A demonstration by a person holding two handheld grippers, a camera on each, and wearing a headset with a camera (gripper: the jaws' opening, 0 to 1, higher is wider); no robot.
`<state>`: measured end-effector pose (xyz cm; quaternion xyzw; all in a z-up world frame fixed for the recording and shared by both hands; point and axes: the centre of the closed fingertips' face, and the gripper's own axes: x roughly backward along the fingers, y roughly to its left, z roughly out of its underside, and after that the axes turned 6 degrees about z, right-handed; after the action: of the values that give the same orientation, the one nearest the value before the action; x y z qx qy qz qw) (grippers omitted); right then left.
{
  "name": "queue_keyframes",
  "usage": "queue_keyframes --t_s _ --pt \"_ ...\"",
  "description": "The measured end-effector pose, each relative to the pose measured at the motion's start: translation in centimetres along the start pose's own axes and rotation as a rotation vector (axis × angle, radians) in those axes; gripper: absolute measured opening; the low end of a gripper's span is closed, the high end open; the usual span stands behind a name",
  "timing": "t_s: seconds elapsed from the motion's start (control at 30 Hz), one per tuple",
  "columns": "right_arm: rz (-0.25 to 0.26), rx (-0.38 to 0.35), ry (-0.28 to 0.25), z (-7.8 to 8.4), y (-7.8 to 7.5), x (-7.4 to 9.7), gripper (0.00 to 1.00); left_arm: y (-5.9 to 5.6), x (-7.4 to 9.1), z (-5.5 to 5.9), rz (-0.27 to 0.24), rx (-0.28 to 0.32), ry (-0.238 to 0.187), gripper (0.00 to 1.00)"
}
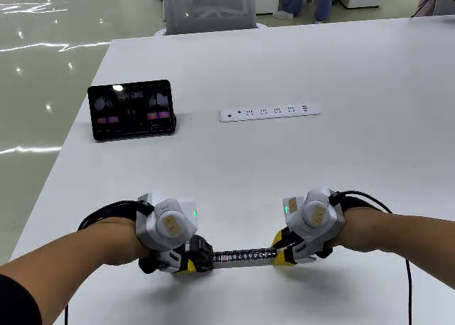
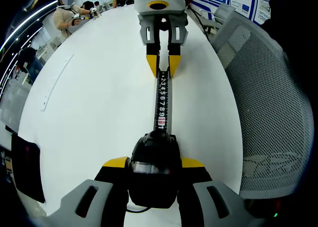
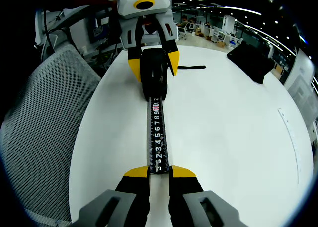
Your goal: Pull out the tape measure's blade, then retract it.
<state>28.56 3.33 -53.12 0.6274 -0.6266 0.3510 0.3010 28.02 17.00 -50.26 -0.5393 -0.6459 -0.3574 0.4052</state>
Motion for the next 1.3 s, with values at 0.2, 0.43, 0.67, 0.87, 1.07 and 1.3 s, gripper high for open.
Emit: queue_keyframes --t_s 0.2,0.43,0.67,0.87,1.07,1.3 --pt "0.000 0.000 0.003 0.2 0.0 0.2 0.10 -0.1 0.0 0.0 0.000 -0.003 -0.002 0.32" --pt "0.001 -0.007 0.006 0.5 0.1 0.5 0.10 -0.2 0.0 0.1 0.001 0.002 -0.001 0.32" --pt "0.004 -0.011 0.009 1.0 0.0 1.0 0.10 -0.2 0.1 0.0 -0.002 0.004 -0.004 0.32" --pt "0.008 -0.019 0.009 1.4 -0.1 1.4 0.10 -0.2 0.0 -0.1 -0.002 0.008 -0.004 0.32" --pt "0.012 -0.026 0.010 2.0 -0.1 1.9 0.10 -0.2 0.0 -0.1 -0.003 0.010 -0.005 0.32" --pt "0.019 -0.035 0.016 2.7 -0.1 2.4 0.10 -0.2 0.1 -0.1 -0.006 0.010 -0.005 0.32"
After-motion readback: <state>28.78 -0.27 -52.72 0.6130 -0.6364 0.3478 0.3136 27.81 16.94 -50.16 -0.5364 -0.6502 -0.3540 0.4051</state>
